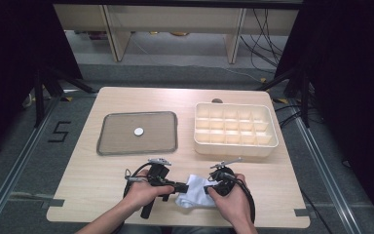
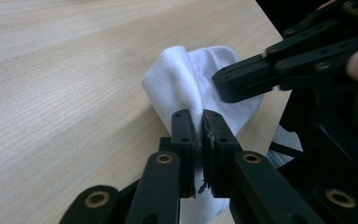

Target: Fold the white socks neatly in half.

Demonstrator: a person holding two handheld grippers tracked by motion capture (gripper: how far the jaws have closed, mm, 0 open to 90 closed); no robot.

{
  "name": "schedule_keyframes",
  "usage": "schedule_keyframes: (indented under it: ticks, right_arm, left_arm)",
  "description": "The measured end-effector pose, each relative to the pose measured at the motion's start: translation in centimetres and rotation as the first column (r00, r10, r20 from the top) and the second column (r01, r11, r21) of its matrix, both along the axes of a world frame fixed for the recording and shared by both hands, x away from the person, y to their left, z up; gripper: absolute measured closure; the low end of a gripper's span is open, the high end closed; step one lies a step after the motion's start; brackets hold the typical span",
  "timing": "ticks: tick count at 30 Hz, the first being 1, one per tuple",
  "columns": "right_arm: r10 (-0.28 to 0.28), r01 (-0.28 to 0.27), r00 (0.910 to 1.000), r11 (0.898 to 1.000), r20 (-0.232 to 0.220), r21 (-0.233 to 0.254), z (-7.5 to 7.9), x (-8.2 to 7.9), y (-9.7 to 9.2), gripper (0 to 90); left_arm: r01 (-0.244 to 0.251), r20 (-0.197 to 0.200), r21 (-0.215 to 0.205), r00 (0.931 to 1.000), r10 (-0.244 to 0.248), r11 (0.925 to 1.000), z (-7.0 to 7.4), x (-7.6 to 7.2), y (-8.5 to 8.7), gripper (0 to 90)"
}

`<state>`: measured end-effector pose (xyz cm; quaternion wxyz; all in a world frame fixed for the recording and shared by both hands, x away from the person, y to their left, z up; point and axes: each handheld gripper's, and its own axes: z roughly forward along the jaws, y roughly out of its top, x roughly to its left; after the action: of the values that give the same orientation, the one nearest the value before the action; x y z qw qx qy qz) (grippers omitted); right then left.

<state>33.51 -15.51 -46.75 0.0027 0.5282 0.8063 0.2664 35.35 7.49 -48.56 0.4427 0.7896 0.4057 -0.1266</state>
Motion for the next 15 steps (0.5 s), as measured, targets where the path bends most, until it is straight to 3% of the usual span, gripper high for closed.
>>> schedule_keyframes:
  ticks: [1, 3, 7, 9, 11, 13, 15]
  right_arm:
    - [-0.031, 0.031, 0.9987, 1.000, -0.041, -0.006, -0.53, 0.21, 0.44, 90.0]
    - [-0.037, 0.036, 0.9979, 0.999, -0.054, -0.002, -0.83, 0.29, 0.60, 90.0]
    - [-0.032, 0.033, 0.9976, 0.999, -0.062, 0.009, -1.24, 0.34, 0.87, 90.0]
    - [-0.027, 0.026, 0.9980, 1.000, -0.057, -0.005, -1.38, 0.38, 0.87, 90.0]
    - [-0.029, 0.029, 0.9978, 1.000, -0.060, -0.007, -1.42, 0.39, 0.96, 90.0]
    - [-0.021, 0.022, 0.9983, 1.000, -0.054, 0.013, -1.51, 0.44, 1.14, 90.0]
    - [-0.037, 0.038, 0.9971, 0.999, -0.067, 0.012, -1.44, 0.38, 1.31, 90.0]
  left_arm:
    - [-0.009, 0.004, -0.022, 1.0000, 0.009, 0.9997, -0.08, -0.04, -0.10, 83.9]
    - [-0.007, 0.003, -0.018, 1.0000, 0.007, 0.9998, -0.04, -0.03, -0.09, 84.0]
    - [-0.012, 0.007, -0.022, 0.9999, 0.012, 0.9997, -0.05, -0.01, -0.11, 84.1]
    - [-0.007, 0.013, 0.004, 0.9999, 0.006, 1.0000, 0.22, 0.02, 0.01, 84.3]
    - [-0.015, 0.022, -0.030, 0.9996, 0.016, 0.9994, 0.07, 0.04, -0.11, 84.5]
    - [-0.015, 0.022, -0.027, 0.9996, 0.016, 0.9995, 0.15, 0.03, -0.06, 84.6]
    - [-0.010, 0.018, 0.017, 0.9998, 0.010, 0.9998, 0.47, 0.02, 0.11, 84.7]
